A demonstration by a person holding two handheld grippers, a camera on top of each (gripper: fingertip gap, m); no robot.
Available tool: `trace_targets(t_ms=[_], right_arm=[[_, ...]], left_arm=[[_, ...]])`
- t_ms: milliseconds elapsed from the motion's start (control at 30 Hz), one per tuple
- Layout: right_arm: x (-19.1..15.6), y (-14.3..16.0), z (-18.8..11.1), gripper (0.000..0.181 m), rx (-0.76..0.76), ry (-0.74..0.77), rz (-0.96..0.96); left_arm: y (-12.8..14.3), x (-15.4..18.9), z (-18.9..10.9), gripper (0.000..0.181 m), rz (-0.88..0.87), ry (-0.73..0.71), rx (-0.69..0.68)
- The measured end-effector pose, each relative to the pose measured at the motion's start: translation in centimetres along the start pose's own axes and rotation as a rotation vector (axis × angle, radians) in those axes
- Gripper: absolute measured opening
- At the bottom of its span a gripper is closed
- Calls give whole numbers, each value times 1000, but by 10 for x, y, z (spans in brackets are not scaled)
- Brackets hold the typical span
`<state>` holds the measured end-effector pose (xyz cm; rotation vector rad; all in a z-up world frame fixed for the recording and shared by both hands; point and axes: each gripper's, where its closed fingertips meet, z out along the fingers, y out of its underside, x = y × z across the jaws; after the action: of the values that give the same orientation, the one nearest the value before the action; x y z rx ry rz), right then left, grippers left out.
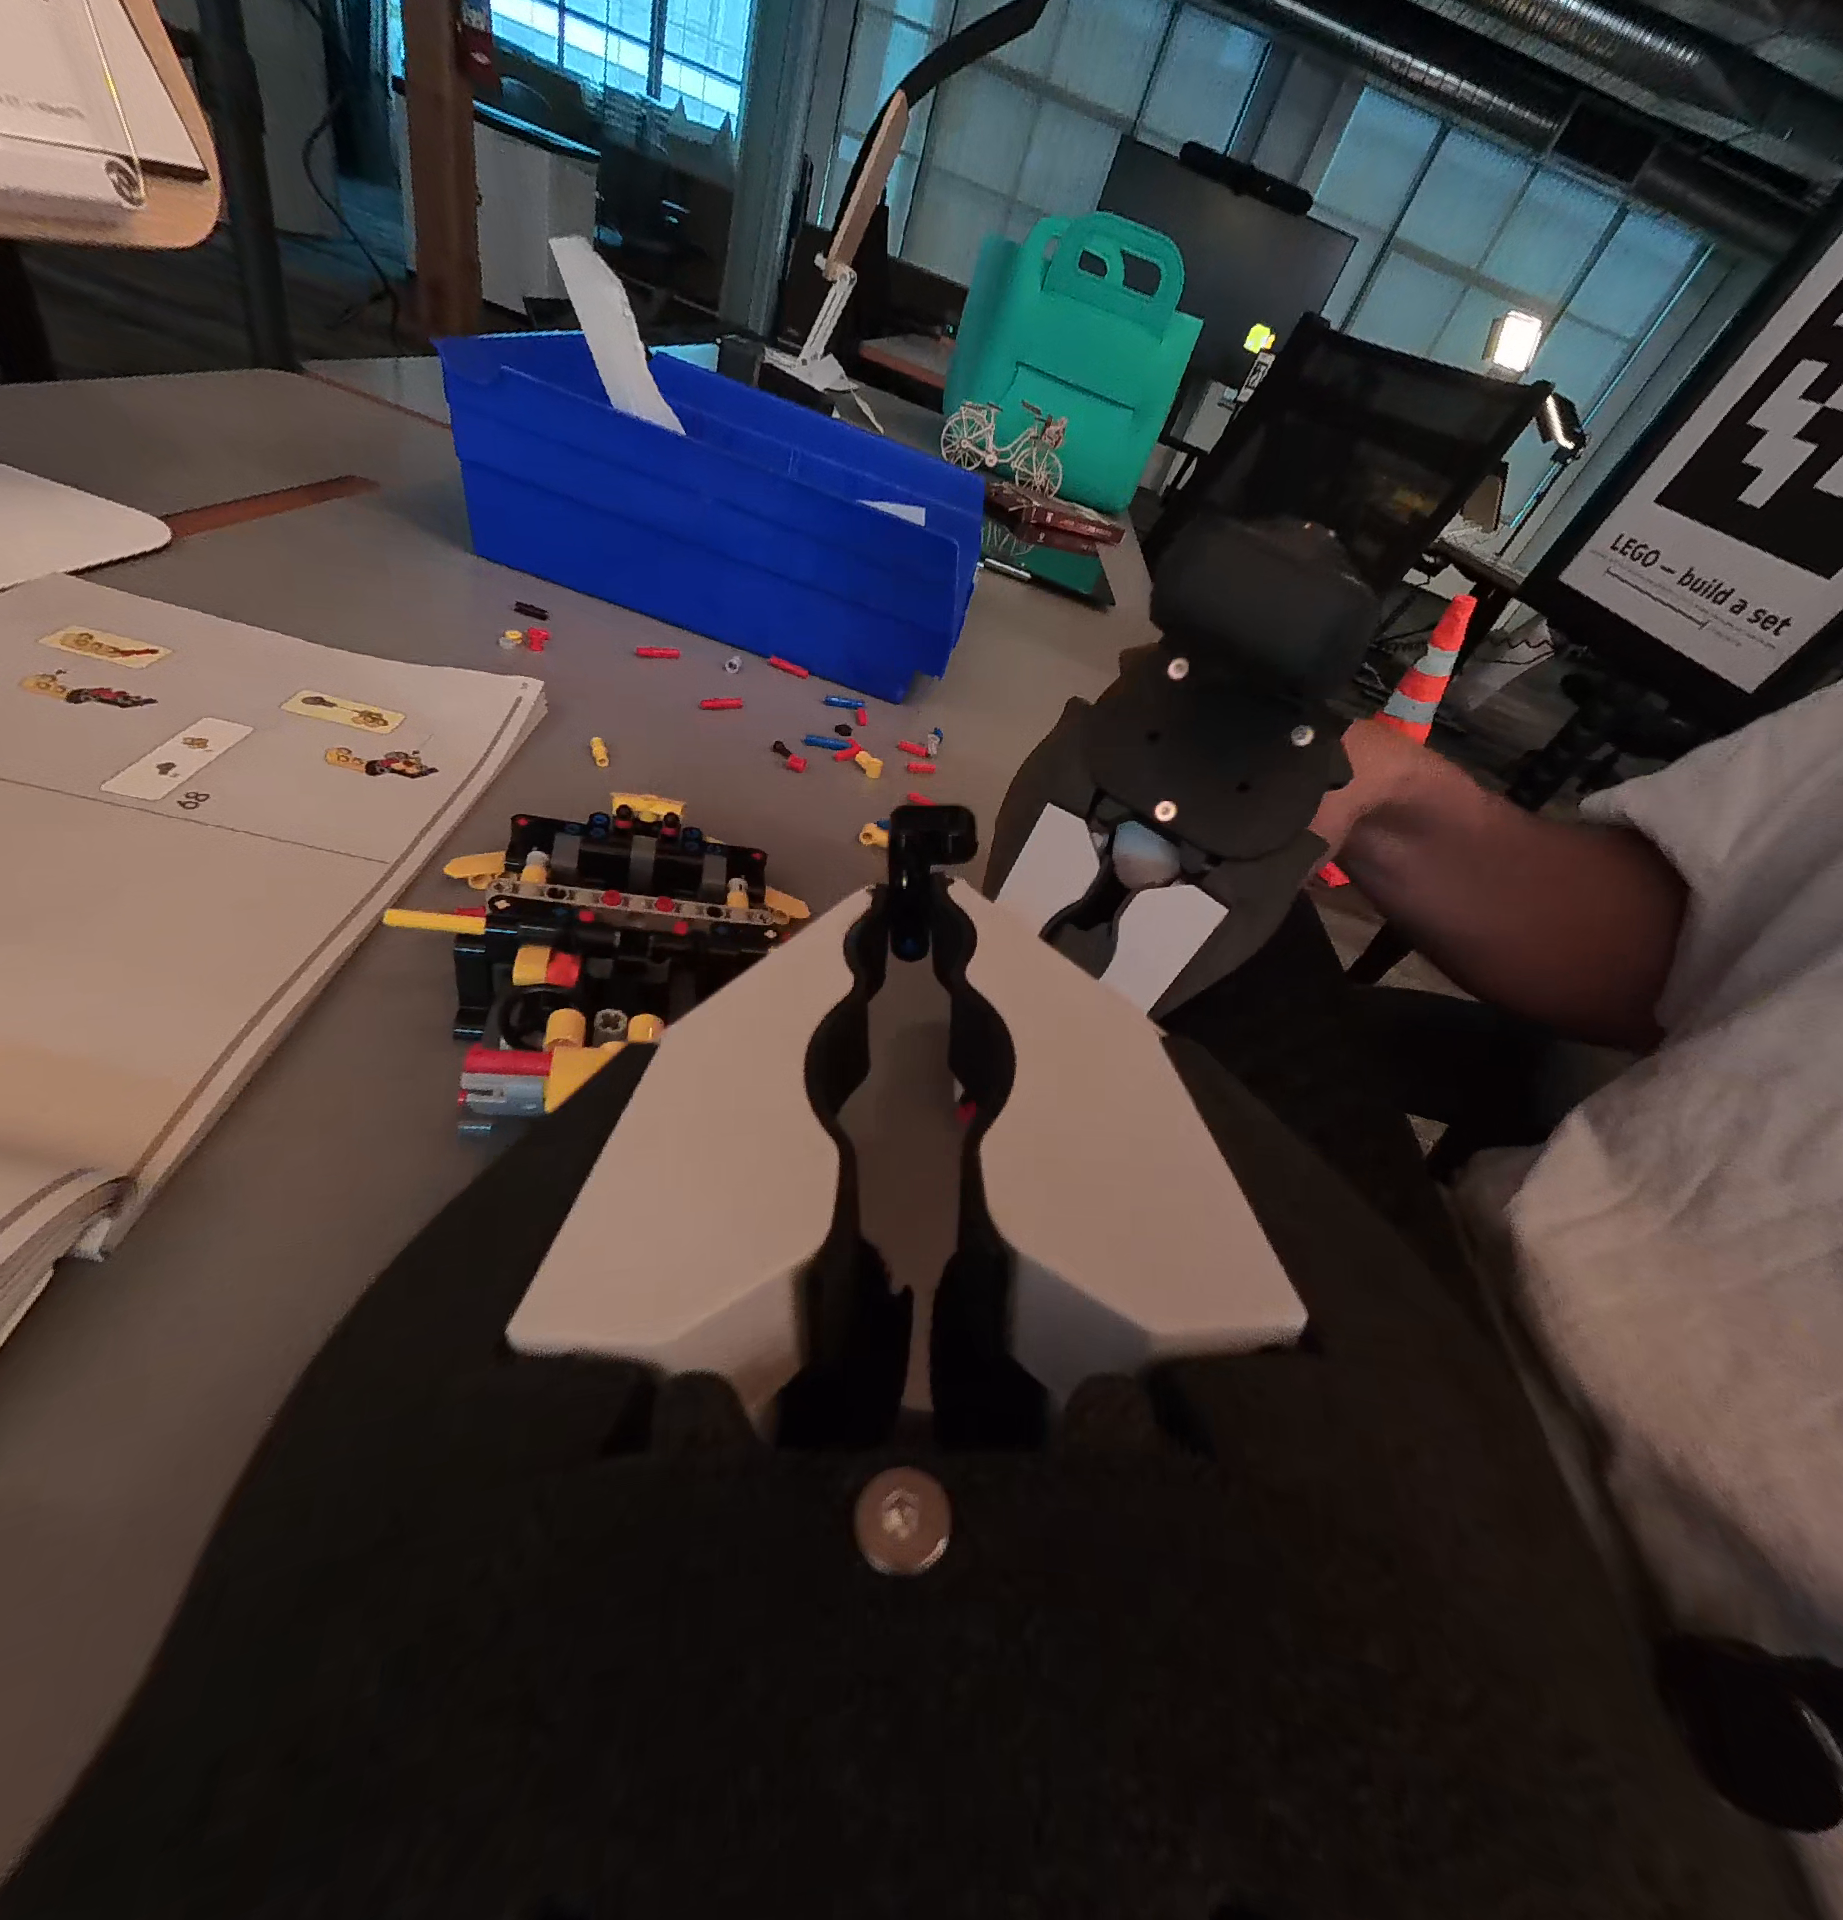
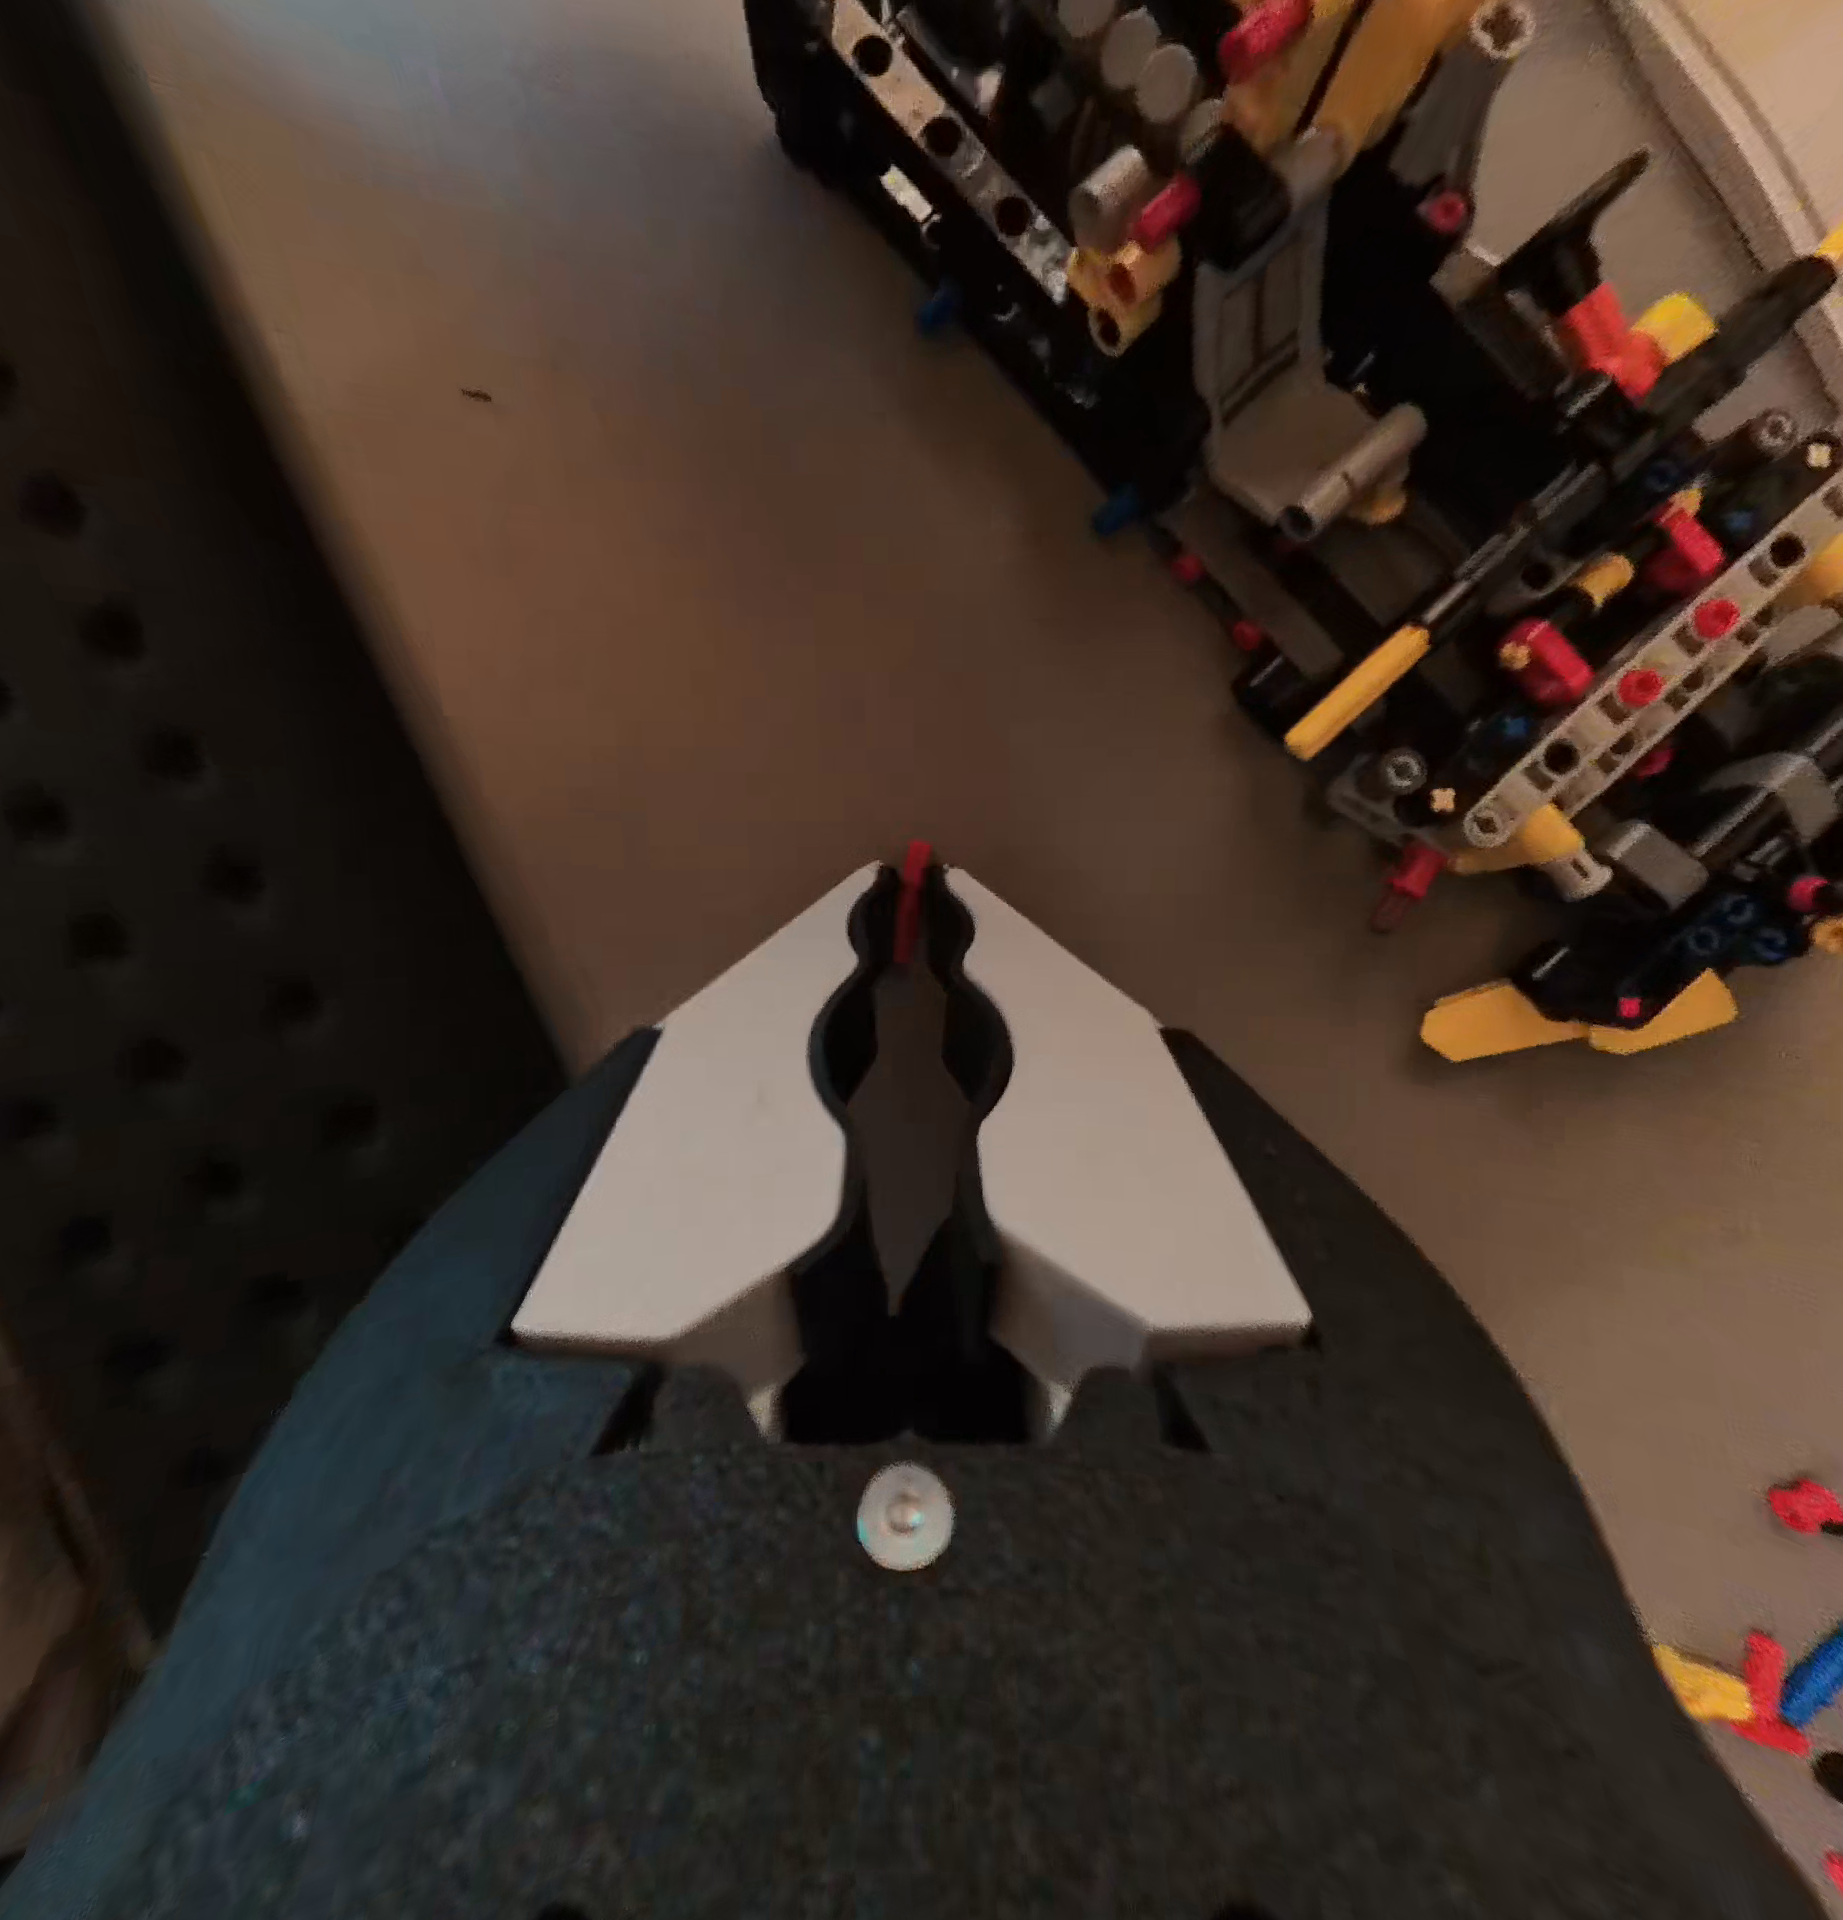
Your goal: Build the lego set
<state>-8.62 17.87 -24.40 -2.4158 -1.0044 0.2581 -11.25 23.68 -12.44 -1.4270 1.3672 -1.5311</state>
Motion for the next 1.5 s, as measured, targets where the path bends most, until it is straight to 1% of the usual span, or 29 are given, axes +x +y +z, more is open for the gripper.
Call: trace_targets(t_ms=[33,67,100,133,167,200,233,267,300,333,367,500,567,667,800,867,1000,1100,1267,1333,1433,1500], right_arm=[[0,-1,0,5,-12,-2,-28],[5,-5,-1,5,9,19,-37],[9,-20,-6,5,108,24,-13],[15,-40,-18,4,248,18,51],[23,-64,-36,4,409,15,123],[26,-88,-59,4,587,-21,164],[20,-110,-81,4,761,-97,171],[17,-126,-99,4,901,-146,178],[21,-134,-107,4,980,-137,193],[28,-137,-105,3,997,-112,215],[31,-137,-98,3,975,-106,227],[31,-139,-83,4,958,-134,255],[31,-138,-79,4,948,-99,251],[36,-138,-80,4,976,-80,284],[46,-138,-98,4,1106,-161,391],[45,-139,-99,3,1127,-232,440],[41,-142,-92,4,1109,-252,461],[36,-142,-87,4,1084,-286,474],[40,-139,-91,3,1105,-307,501],[38,-139,-88,4,1092,-315,497],[37,-139,-88,3,1096,-304,487],[42,-138,-91,4,1113,-286,491]], left_arm=[[2,-2,1,7,-5,-11,-8],[3,-6,1,7,-15,-27,-12],[4,-9,1,7,-31,-41,-9],[2,-11,1,7,-54,-47,6],[-2,-12,0,7,-84,-42,35],[-7,-11,-1,7,-122,-27,74],[-13,-10,-3,7,-166,-2,120],[-19,-9,-5,7,-210,28,165],[-24,-7,-7,7,-245,58,200],[-29,-5,-10,7,-269,81,227],[-32,-5,-13,7,-283,93,248],[-39,-7,-18,7,-269,84,279],[-39,-6,-19,7,-265,86,277],[-37,-6,-18,7,-253,79,267],[-30,-7,-13,7,-201,41,215],[-25,-1,-9,7,-144,45,181],[-17,14,1,7,-48,66,134],[-14,12,3,7,-23,43,126],[-16,4,0,7,53,-29,123],[-18,1,-2,7,79,-61,132],[-20,0,-4,7,69,-54,140],[-18,2,-2,7,105,-59,124]])
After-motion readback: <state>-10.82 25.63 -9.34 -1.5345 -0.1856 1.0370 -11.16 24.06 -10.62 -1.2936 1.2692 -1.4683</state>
